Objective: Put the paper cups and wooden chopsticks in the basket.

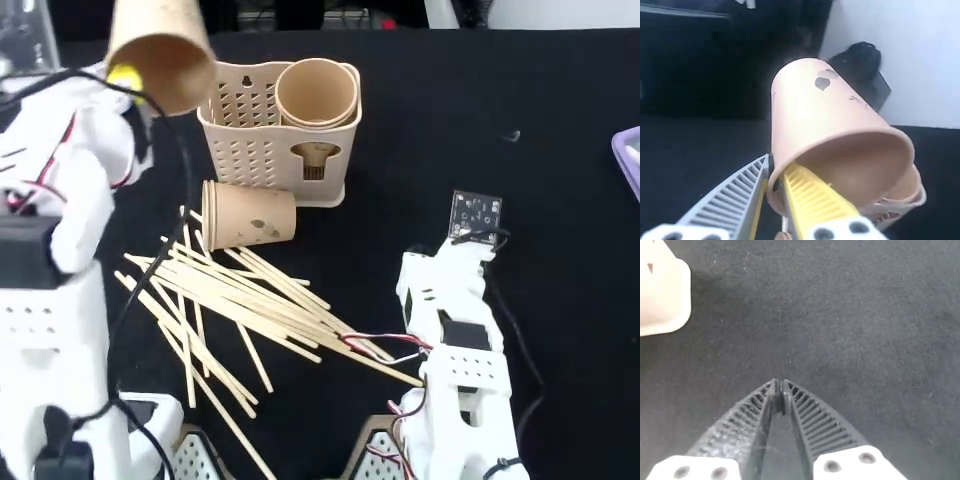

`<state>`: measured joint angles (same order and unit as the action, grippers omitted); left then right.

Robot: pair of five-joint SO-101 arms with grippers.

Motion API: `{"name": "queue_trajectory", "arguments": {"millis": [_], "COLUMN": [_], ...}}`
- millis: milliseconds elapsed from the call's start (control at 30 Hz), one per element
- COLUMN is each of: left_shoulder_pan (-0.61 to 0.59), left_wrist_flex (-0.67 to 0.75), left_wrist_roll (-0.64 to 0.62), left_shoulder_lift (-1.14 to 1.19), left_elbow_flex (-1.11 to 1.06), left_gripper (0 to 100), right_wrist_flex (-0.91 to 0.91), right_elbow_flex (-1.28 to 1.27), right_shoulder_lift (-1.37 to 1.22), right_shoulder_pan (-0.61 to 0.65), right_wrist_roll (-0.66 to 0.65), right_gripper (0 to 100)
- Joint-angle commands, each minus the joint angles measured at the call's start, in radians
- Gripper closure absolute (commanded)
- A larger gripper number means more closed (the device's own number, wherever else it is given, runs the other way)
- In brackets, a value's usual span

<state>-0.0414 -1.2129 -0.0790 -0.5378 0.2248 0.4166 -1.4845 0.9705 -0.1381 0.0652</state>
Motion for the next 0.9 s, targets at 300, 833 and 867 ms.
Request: {"name": "queue_trajectory", "arguments": {"millis": [300, 833, 867], "left_shoulder_pan": [0.228, 0.332, 0.334], "left_wrist_flex": [-0.324, -0.485, -0.497], "left_wrist_roll": [-0.012, 0.133, 0.143], "left_shoulder_lift": [0.417, 0.741, 0.744], "left_elbow_flex": [0.651, 0.809, 0.819], "left_gripper": [97, 97, 97], "right_wrist_flex": [-0.02, -0.02, -0.02], "right_elbow_flex": [0.005, 0.005, 0.005], "right_shoulder_lift": [0.025, 0.024, 0.024], "right_shoulder_pan": [0.011, 0.012, 0.012], "right_wrist_roll": [-0.009, -0.061, -0.061], "right_gripper": [98.6, 98.6, 98.6]}}
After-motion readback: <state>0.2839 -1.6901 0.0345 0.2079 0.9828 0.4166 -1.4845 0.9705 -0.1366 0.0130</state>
